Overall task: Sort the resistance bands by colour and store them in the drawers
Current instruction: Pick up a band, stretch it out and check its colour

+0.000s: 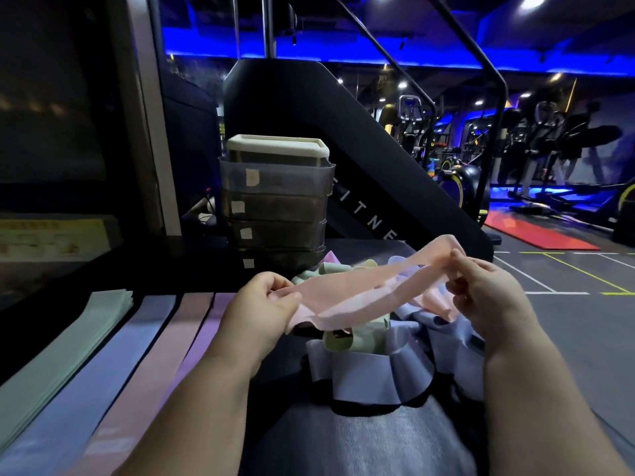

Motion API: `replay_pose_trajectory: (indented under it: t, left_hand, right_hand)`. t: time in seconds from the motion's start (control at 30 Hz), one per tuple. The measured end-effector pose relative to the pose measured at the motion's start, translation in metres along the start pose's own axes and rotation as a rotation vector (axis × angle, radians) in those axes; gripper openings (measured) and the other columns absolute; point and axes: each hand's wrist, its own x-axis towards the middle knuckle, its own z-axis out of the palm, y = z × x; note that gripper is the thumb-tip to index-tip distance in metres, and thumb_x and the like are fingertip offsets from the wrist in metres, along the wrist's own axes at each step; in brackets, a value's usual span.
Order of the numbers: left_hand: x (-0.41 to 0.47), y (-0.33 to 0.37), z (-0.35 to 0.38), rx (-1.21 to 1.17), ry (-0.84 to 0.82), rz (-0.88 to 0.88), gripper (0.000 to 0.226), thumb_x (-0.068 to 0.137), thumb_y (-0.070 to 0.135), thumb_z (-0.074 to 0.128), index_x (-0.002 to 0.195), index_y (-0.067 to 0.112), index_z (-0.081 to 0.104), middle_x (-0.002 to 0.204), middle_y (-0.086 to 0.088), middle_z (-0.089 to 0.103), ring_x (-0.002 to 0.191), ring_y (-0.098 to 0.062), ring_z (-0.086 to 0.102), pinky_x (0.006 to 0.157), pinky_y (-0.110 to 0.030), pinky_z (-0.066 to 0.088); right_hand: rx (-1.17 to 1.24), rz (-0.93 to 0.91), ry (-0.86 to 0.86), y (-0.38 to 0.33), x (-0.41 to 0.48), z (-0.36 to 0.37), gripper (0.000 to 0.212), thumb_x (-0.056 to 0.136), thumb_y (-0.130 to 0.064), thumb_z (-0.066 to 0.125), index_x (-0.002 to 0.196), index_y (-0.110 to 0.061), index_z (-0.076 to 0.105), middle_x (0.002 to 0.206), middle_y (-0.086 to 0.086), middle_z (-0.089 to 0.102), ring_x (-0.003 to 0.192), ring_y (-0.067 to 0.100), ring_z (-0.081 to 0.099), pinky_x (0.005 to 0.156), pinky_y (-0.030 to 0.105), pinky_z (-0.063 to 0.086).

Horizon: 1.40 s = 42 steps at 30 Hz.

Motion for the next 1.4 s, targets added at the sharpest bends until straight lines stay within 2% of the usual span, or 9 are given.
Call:
replay_pose_trajectory:
  t: [0.23,0.33,0.47,0.6,0.7,1.0,1.07,1.2,1.4]
  left_hand:
    - [-0.019,0.002,-0.058,0.110,-0.126,-0.010,0.009,0.088,0.024,0.069,0.081,0.019,0.066,0.049,0.012,0.057,0.048,-0.007,0.050,0.064,-0.031,0.047]
    - [-0.037,-0.002,-0.089,0.146,-0.134,-0.009,0.013,0.088,0.026,0.069,0.079,0.018,0.065,0.050,0.009,0.058,0.049,-0.006,0.052,0.072,-0.036,0.050]
    - [-0.056,-0.019,-0.130,0.128,-0.108,-0.032,0.014,0.089,0.028,0.067,0.076,0.022,0.065,0.052,0.004,0.058,0.050,-0.008,0.051,0.067,-0.033,0.045]
    - [-0.066,-0.035,-0.161,0.083,-0.081,-0.033,0.014,0.090,0.031,0.066,0.076,0.034,0.066,0.061,0.004,0.061,0.061,-0.017,0.056,0.072,-0.047,0.053]
    - [-0.072,-0.047,-0.176,0.055,-0.014,0.001,0.011,0.090,0.037,0.065,0.081,0.031,0.064,0.069,0.000,0.065,0.065,-0.020,0.059,0.075,-0.047,0.053]
    - [-0.074,-0.053,-0.221,-0.191,0.065,-0.106,0.026,0.083,0.033,0.062,0.062,0.017,0.057,0.056,0.004,0.048,0.054,-0.010,0.042,0.060,-0.031,0.031]
    - [-0.073,-0.057,-0.228,-0.182,0.082,-0.112,0.030,0.090,0.024,0.061,0.061,0.015,0.056,0.054,0.006,0.049,0.052,-0.009,0.044,0.059,-0.031,0.033]
    - [-0.076,-0.061,-0.238,-0.079,0.014,-0.102,0.026,0.077,0.041,0.061,0.069,0.016,0.060,0.059,0.006,0.059,0.060,-0.012,0.055,0.065,-0.031,0.045]
    - [-0.079,-0.064,-0.232,-0.058,-0.087,-0.126,0.011,0.082,0.010,0.060,0.077,0.019,0.060,0.068,-0.001,0.067,0.064,-0.013,0.064,0.071,-0.036,0.057]
  right_hand:
    - [0.173,0.016,-0.080,-0.007,-0.015,0.017,0.032,0.093,-0.031,0.062,0.068,-0.012,0.057,0.046,-0.001,0.047,0.038,0.007,0.034,0.039,0.017,0.029]
    - [0.229,0.035,-0.165,-0.010,-0.028,0.039,0.033,0.094,-0.026,0.060,0.065,-0.011,0.054,0.044,-0.002,0.045,0.037,0.007,0.034,0.036,0.015,0.029]
    - [0.210,0.100,-0.264,-0.004,-0.044,0.069,0.031,0.096,-0.018,0.057,0.066,-0.014,0.052,0.052,0.000,0.044,0.041,0.006,0.035,0.037,0.014,0.027]
    - [0.111,0.202,-0.397,0.001,-0.051,0.092,0.030,0.094,-0.014,0.054,0.065,-0.017,0.047,0.057,-0.002,0.041,0.048,0.007,0.035,0.039,0.015,0.028]
    - [0.038,0.222,-0.481,0.000,-0.058,0.114,0.024,0.088,-0.007,0.055,0.066,-0.014,0.048,0.061,0.001,0.040,0.049,0.007,0.036,0.042,0.017,0.027]
    - [0.107,0.300,-0.415,-0.001,-0.069,0.211,0.018,0.091,-0.013,0.061,0.074,-0.013,0.054,0.062,0.003,0.045,0.047,0.010,0.041,0.036,0.016,0.027]
    - [0.131,0.306,-0.405,0.003,-0.068,0.231,0.021,0.092,-0.012,0.058,0.072,-0.012,0.052,0.063,0.004,0.041,0.044,0.010,0.038,0.036,0.017,0.027]
    - [0.098,0.291,-0.326,0.009,-0.071,0.263,0.028,0.088,-0.001,0.053,0.062,-0.010,0.046,0.048,0.003,0.040,0.039,0.010,0.036,0.035,0.016,0.026]
    - [-0.089,0.056,-0.352,0.031,-0.069,0.289,0.022,0.096,-0.013,0.055,0.075,-0.012,0.060,0.054,0.001,0.046,0.036,0.006,0.040,0.033,0.014,0.029]
